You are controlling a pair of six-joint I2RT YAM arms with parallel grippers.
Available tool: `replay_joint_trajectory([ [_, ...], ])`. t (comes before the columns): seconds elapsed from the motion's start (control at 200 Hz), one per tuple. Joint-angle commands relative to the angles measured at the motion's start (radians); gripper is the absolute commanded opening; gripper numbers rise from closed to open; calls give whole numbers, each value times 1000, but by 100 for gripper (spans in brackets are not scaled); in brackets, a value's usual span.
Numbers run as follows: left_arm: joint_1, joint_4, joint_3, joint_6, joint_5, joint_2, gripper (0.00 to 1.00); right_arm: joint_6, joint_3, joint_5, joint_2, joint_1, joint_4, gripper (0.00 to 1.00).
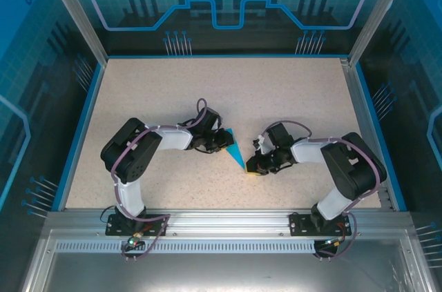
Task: Fold a paper plane with a square sheet of paper (pick it up from the middle)
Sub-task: Fold the wing for the fifth time at the center of the table.
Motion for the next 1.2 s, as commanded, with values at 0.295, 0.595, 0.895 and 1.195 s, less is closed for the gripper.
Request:
replay_joint_trajectory([
  [0.295,15,-75,-7,13,-63,69,26,120,125,-18,-26,10,33,9],
  [0.595,12,-75,3,21,-54,69,27,152,218,-6,174,53,80,8],
  [0.895,12,-72,7,91,-14,-29,36,72,162,83,227,38,-42,0],
  [1.195,-52,-18,-6,83,31,-124,40,96,144,71,235,39,-7,0],
])
